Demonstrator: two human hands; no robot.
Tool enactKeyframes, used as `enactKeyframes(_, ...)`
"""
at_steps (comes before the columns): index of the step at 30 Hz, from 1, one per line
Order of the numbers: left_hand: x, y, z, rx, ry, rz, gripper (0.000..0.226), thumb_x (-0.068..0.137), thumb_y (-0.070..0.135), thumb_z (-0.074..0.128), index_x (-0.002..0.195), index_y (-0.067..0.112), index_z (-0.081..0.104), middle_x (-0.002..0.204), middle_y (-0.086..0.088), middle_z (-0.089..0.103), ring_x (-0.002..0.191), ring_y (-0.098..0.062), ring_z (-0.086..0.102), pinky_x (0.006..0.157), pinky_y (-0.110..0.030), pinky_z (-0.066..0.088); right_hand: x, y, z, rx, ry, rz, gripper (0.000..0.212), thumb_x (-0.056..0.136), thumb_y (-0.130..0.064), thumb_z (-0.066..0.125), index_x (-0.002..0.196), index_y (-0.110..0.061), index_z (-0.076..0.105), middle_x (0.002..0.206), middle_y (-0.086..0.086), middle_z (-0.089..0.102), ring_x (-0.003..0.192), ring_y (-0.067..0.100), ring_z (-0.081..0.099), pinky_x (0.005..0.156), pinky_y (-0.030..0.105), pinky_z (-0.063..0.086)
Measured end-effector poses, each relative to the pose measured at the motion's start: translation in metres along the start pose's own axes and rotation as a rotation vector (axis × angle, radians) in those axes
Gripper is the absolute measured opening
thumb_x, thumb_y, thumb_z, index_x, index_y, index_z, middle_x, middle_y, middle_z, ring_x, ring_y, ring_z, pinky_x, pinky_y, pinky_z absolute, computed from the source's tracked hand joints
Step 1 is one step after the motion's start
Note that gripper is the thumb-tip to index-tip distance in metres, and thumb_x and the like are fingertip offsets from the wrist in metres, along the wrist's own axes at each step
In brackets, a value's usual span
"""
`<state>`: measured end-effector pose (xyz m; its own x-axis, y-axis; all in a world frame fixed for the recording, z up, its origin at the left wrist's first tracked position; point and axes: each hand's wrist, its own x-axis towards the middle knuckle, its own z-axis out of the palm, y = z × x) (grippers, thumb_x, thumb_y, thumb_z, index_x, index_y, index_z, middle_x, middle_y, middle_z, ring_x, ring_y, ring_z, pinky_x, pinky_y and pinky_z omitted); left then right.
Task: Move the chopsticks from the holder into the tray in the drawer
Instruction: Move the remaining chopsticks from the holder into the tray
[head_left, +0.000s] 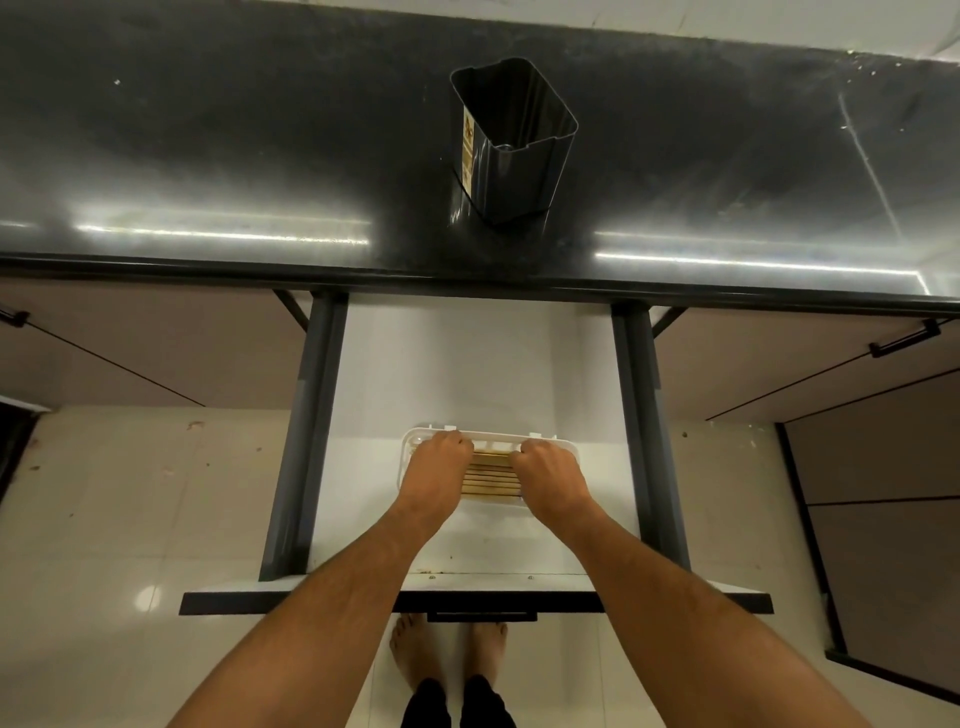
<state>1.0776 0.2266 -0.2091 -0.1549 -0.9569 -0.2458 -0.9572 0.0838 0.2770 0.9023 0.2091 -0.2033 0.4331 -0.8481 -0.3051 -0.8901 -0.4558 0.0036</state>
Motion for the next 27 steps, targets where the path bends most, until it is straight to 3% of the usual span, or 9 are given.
enactKeyframes(9, -0.002, -0.003, 0.004, -0.13, 0.04, 0.021, 0.035, 0.096, 0.006, 0.059, 0.13, 0.016, 0.062, 0.134, -0.003, 0.062, 0.122, -0.018, 0.058, 0.106, -0.028, 0.047, -0.001, 0.007, 0.002, 0.091, 0.06, -0.001, 0.026, 0.089, -0.019, 0.07, 0.114, -0.013, 0.071, 0.109, 0.007, 0.071, 0.092, 0.025, 0.069, 0.081, 0.035, 0.057)
enactKeyframes(12, -0.005, -0.006, -0.004, -0.225, 0.226, 0.073, 0.033, 0.089, -0.002, 0.063, 0.119, 0.011, 0.07, 0.118, -0.005, 0.07, 0.109, -0.022, 0.065, 0.098, -0.034, 0.054, -0.011, 0.015, 0.002, 0.311, 0.335, 0.073, 0.009, 0.092, -0.018, 0.069, 0.096, -0.01, 0.069, 0.088, 0.008, 0.071, 0.071, 0.019, 0.064, 0.066, 0.03, 0.058)
enactKeyframes(14, -0.007, -0.009, -0.007, -0.329, 0.444, 0.077, 0.027, 0.09, -0.002, 0.063, 0.113, 0.009, 0.072, 0.111, -0.006, 0.072, 0.103, -0.021, 0.067, 0.094, -0.035, 0.057, -0.016, 0.021, 0.002, 0.541, 0.578, 0.257, 0.009, 0.097, -0.016, 0.064, 0.092, -0.01, 0.068, 0.081, 0.003, 0.067, 0.068, 0.014, 0.059, 0.066, 0.024, 0.055)
enactKeyframes(17, -0.007, -0.013, -0.011, -0.611, 0.641, -0.231, 0.025, 0.1, 0.011, 0.056, 0.121, 0.017, 0.067, 0.12, 0.003, 0.067, 0.109, -0.009, 0.062, 0.095, -0.023, 0.054, -0.014, 0.029, -0.003, 0.946, 0.692, 0.764, 0.024, 0.104, -0.031, 0.051, 0.099, -0.015, 0.069, 0.087, -0.003, 0.068, 0.075, 0.009, 0.063, 0.07, 0.02, 0.053)
enactKeyframes(20, -0.002, -0.016, -0.009, -0.963, 0.559, -0.663, 0.025, 0.103, 0.024, 0.05, 0.123, 0.017, 0.064, 0.123, 0.001, 0.063, 0.11, -0.015, 0.06, 0.091, -0.028, 0.054, -0.013, 0.034, 0.001, 1.238, 0.582, 1.126, 0.044, 0.106, -0.042, 0.041, 0.087, -0.013, 0.068, 0.08, 0.004, 0.07, 0.069, 0.014, 0.068, 0.054, 0.02, 0.048)
enactKeyframes(23, -0.002, -0.02, -0.002, -1.08, 0.412, -0.874, 0.023, 0.104, 0.026, 0.044, 0.106, 0.016, 0.065, 0.11, -0.008, 0.067, 0.098, -0.022, 0.063, 0.079, -0.032, 0.053, -0.015, 0.031, 0.005, 1.381, 0.388, 1.253, 0.052, 0.106, -0.05, 0.033, 0.081, -0.016, 0.064, 0.079, 0.006, 0.07, 0.068, 0.02, 0.07, 0.055, 0.028, 0.053)
enactKeyframes(25, -0.004, -0.021, 0.001, -1.107, 0.357, -0.9, 0.022, 0.104, 0.024, 0.043, 0.098, 0.018, 0.064, 0.1, -0.008, 0.067, 0.092, -0.023, 0.063, 0.074, -0.032, 0.051, -0.014, 0.026, 0.008, 1.399, 0.321, 1.273, 0.057, 0.105, -0.053, 0.029, 0.091, -0.013, 0.067, 0.084, 0.008, 0.071, 0.075, 0.024, 0.072, 0.071, 0.04, 0.062)
enactKeyframes(27, -0.005, -0.022, 0.003, -1.096, 0.336, -0.906, 0.026, 0.104, 0.023, 0.043, 0.094, 0.015, 0.066, 0.092, -0.006, 0.066, 0.089, -0.024, 0.064, 0.072, -0.032, 0.052, -0.013, 0.022, 0.008, 1.397, 0.316, 1.274, 0.057, 0.105, -0.054, 0.028, 0.094, -0.013, 0.066, 0.087, 0.009, 0.071, 0.077, 0.025, 0.072, 0.077, 0.043, 0.063)
